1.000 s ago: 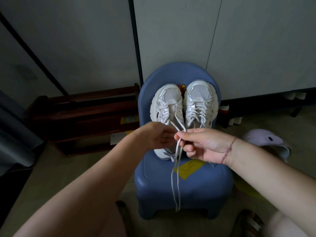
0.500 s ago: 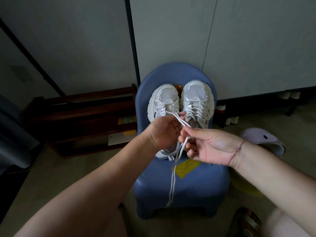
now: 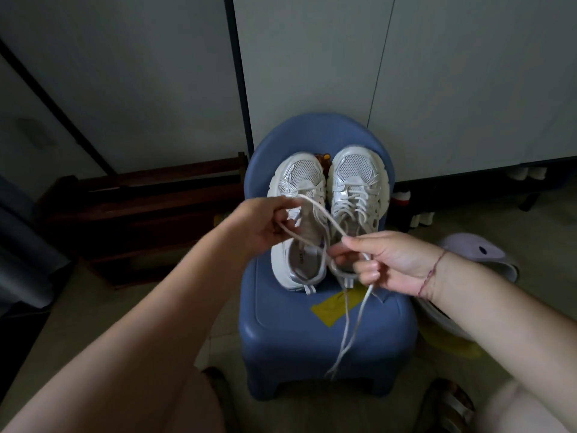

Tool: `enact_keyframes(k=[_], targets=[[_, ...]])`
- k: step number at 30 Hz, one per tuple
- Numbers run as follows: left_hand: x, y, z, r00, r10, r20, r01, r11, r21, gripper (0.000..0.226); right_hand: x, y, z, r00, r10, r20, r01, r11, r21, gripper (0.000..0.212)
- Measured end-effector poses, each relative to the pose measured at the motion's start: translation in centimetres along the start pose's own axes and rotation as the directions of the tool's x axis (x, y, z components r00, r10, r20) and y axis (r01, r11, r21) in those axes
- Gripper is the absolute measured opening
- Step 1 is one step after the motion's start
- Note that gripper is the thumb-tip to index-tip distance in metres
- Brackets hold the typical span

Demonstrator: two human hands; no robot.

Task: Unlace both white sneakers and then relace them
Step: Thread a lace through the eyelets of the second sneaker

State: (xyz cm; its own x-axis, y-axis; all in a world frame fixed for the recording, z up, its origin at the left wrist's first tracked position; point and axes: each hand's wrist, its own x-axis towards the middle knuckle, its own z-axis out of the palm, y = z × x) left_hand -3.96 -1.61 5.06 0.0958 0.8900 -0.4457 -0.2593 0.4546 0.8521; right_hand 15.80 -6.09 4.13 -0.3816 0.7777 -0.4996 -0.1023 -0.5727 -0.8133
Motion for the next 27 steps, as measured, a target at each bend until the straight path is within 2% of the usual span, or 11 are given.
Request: enact_keyframes(k=[4, 6, 9, 13, 15, 18, 20, 21, 23, 25, 27], targets=[[-0.1, 2.4, -2.8, 0.994, 0.045, -0.103, -0.049, 0.998, -0.040, 0.029, -0.1, -0.5, -1.0, 0.994, -0.056, -0.095, 0.031, 0.967, -0.254, 0.025], [0.3, 3.2, -4.5, 0.983, 0.079, -0.166, -0.092, 0.993, -0.072, 0.035, -0.5, -1.3, -1.6, 0.996, -0.038, -0.084, 0.014, 0.962, -0.271, 0.030], [0.9, 3.7, -6.6, 0.960, 0.098, -0.262, -0.127, 0.987, -0.095, 0.037, -0.8, -3.2, -3.0, 0.993, -0.035, -0.117, 0.018, 0.990, -0.143, 0.032], [2.0, 2.8, -7.7, 0.947, 0.042, -0.320, -0.081, 0.990, -0.113, 0.038, -0.7, -4.6, -5.7, 0.957, -0.031, -0.287, 0.048, 0.998, 0.051, 0.034], [2.9, 2.3, -8.1, 0.925, -0.004, -0.380, -0.042, 0.993, -0.113, 0.036, -0.6, -4.3, -6.3, 0.949, 0.017, -0.313, 0.014, 0.995, 0.097, 0.035], [3.6, 1.9, -7.8, 0.833, 0.051, -0.551, -0.014, 0.997, 0.072, 0.025, -0.3, -3.7, -5.7, 0.969, 0.058, -0.240, -0.011, 0.982, 0.190, 0.033], [3.5, 1.8, -6.3, 0.722, 0.321, -0.613, -0.066, 0.914, 0.401, 0.025, -0.3, -3.7, -5.0, 0.987, 0.024, -0.157, 0.019, 0.963, 0.270, 0.031], [2.8, 1.8, -4.8, 0.698, 0.456, -0.552, -0.146, 0.845, 0.514, 0.028, -0.4, -3.8, -4.5, 0.993, -0.011, -0.115, 0.046, 0.952, 0.302, 0.027], [0.8, 0.8, -1.0, 0.782, 0.543, -0.306, -0.356, 0.792, 0.496, 0.023, -0.6, -4.1, -3.4, 0.993, -0.109, -0.047, 0.119, 0.928, 0.353, 0.009], [-1.0, -1.0, 2.7, 0.922, 0.386, 0.029, -0.378, 0.881, 0.284, 0.018, -0.5, -4.2, -2.4, 0.979, -0.202, 0.006, 0.181, 0.889, 0.420, 0.019], [-2.2, -3.0, 5.4, 0.935, 0.171, 0.310, -0.236, 0.953, 0.188, 0.026, -0.2, -4.3, -1.8, 0.970, -0.245, 0.002, 0.216, 0.859, 0.464, 0.024]])
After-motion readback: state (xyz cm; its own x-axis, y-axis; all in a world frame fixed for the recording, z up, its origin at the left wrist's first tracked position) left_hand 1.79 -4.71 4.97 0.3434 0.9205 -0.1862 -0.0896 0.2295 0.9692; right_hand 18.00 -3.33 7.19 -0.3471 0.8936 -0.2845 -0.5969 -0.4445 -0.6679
